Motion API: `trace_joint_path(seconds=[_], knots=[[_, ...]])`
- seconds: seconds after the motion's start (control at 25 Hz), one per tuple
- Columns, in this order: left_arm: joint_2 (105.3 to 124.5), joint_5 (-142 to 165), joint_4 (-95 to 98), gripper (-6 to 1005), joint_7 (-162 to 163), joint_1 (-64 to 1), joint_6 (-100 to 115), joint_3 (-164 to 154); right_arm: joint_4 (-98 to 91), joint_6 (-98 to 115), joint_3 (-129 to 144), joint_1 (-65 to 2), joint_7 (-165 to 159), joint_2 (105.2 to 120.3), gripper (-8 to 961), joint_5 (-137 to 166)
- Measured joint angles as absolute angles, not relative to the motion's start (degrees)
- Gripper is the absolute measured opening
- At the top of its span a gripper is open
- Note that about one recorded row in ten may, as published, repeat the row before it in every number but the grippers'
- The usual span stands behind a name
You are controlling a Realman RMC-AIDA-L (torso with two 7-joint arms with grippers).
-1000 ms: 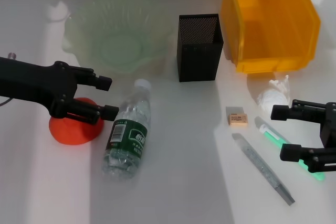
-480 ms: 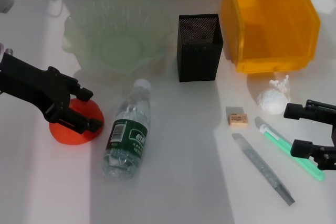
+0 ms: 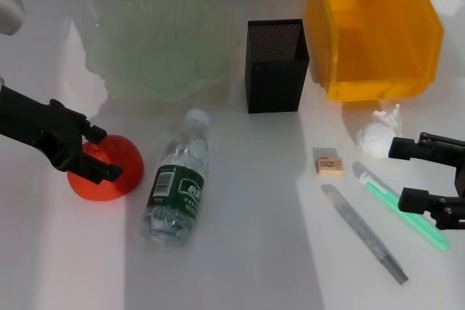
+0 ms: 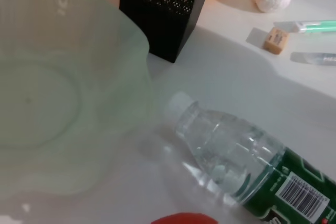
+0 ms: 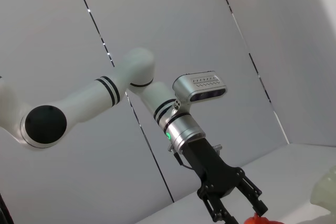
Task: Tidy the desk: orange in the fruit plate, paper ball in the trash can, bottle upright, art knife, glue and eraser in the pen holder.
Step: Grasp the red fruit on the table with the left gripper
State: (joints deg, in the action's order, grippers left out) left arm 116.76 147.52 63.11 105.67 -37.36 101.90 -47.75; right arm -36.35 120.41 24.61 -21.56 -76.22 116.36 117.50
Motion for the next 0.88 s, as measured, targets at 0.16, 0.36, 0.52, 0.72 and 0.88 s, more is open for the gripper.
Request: trace_joint_path(seconds=[0.16,0.36,0.52,0.72,0.88], knots=[[117.02,148.75,62.64,830,105.62,-37.23,100.04,-47.79,-36.36,120.48,24.61,-21.85,-76.24,116.35,831,117.50],[116.91,148.79,61.96,820,105.15,-36.87,99.23,-47.40,-36.39,120.50,24.64,-21.98,-76.27,116.36,831,117.50],[117.05,148.80,61.84,800,104.96,-36.56,98.67,-47.52,-36.39,120.50,24.59,-21.98,-76.34,116.42,831,117.51],[116.92,148.59,59.08,653,103.69,-36.35,96.98,-47.33,-36.39,120.83,24.61,-21.97,-76.36,116.61,831,117.51],[116.96,148.36,58.25,475,103.23,-36.32,96.05,-47.13,-36.39,121.28,24.61,-21.97,-76.41,116.64,831,117.51]])
